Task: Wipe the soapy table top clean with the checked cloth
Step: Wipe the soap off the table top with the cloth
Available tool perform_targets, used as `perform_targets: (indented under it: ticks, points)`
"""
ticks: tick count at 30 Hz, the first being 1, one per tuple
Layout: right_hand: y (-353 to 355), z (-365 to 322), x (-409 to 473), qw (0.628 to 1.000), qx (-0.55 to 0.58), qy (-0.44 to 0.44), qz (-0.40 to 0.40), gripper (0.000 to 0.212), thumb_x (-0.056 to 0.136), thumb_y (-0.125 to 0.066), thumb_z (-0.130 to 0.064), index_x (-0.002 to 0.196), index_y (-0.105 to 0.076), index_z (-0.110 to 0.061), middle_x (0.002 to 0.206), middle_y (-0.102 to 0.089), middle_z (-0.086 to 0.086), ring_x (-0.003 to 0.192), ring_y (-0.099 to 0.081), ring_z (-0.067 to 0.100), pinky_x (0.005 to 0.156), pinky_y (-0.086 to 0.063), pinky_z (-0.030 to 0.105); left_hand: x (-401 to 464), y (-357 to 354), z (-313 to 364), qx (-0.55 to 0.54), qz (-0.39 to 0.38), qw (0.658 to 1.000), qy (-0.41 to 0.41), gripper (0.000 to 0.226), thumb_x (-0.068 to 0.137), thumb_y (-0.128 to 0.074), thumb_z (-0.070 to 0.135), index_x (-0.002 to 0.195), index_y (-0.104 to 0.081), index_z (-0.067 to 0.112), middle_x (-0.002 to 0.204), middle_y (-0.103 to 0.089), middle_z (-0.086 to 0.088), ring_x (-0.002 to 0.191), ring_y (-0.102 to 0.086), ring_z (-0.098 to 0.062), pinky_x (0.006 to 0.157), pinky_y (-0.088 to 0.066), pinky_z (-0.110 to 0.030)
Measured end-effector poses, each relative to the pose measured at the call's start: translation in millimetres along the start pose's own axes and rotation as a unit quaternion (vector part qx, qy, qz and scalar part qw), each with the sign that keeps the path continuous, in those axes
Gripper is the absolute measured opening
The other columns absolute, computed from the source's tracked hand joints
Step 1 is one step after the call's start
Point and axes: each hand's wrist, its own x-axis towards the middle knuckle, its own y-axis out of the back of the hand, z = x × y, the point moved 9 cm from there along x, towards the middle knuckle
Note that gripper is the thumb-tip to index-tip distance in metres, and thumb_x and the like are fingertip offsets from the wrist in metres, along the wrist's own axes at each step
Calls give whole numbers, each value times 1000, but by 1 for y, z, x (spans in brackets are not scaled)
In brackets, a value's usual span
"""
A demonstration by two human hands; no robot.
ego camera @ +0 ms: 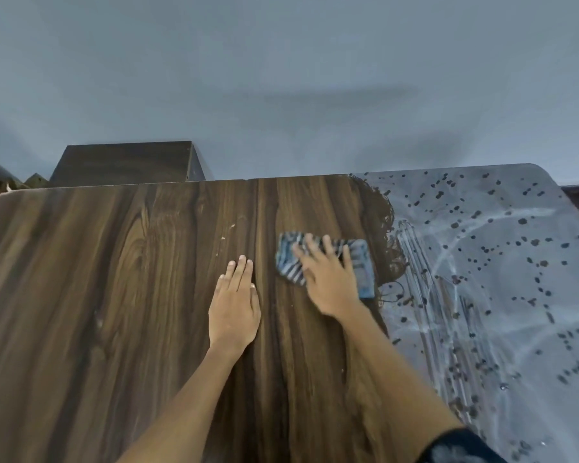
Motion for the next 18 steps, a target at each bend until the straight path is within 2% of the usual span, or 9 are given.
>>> perform_targets:
  ticks: [3,5,7,8,10,14,16,18]
  points:
    - [-20,-34,-72,991,1,131,-33,52,97,-32,-29,145,-17,-39,156,-10,-9,144,-1,21,114,8,47,-22,0,0,16,-4,1000,-7,54,97,-13,33,145,-22,12,154,-20,-1,143,-11,-14,116,-11,-31]
    - [-27,-26,-118,987,-7,154,-34,47,96,-30,-34,142,-26,-41,152,-24,-12,142,-14,16,117,-3,45,-38,0,0,26,0,1000,-5,59,93,-7,37,145,-23,12,153,-22,-1,142,-12,-13,116,-12,-31]
    - [-20,-1,-134,992,-18,119,-19,43,99,-21,-39,141,-29,-42,149,-29,-15,140,-24,15,115,-10,43,-53,0,1,31,3,1000,-4,58,94,-8,37,144,-24,12,152,-24,0,140,-12,-12,115,-12,-30]
    - [-15,11,-129,995,-20,96,-21,44,99,-15,-41,142,-27,-41,149,-26,-15,140,-23,17,117,-10,43,-59,1,2,32,5,999,-2,57,94,-9,36,144,-25,12,152,-25,0,140,-12,-11,114,-13,-30]
    - [-5,26,-98,999,-11,44,-19,48,98,-7,-43,144,-17,-39,152,-12,-15,144,-11,20,116,1,44,-70,1,2,31,9,999,3,55,95,-12,35,142,-29,12,150,-29,0,139,-14,-11,113,-16,-31]
    - [12,32,1,994,23,-105,8,48,102,-16,-33,149,-9,-30,158,-1,-5,145,4,25,115,3,51,-79,1,1,38,14,999,12,52,95,-19,31,140,-37,12,147,-36,0,137,-21,-12,112,-20,-35]
    - [13,10,48,991,44,-130,-7,52,101,-21,-31,150,-7,-26,158,3,-1,144,8,30,114,5,55,-78,1,1,41,17,999,12,50,94,-24,29,137,-43,11,144,-42,-1,135,-28,-13,109,-28,-37]
    - [8,-25,81,993,40,-110,-20,59,98,-32,-27,150,-5,-24,158,5,2,143,9,33,112,7,59,-77,2,2,45,23,999,5,49,93,-27,27,133,-48,10,140,-47,-2,132,-38,-15,106,-35,-35]
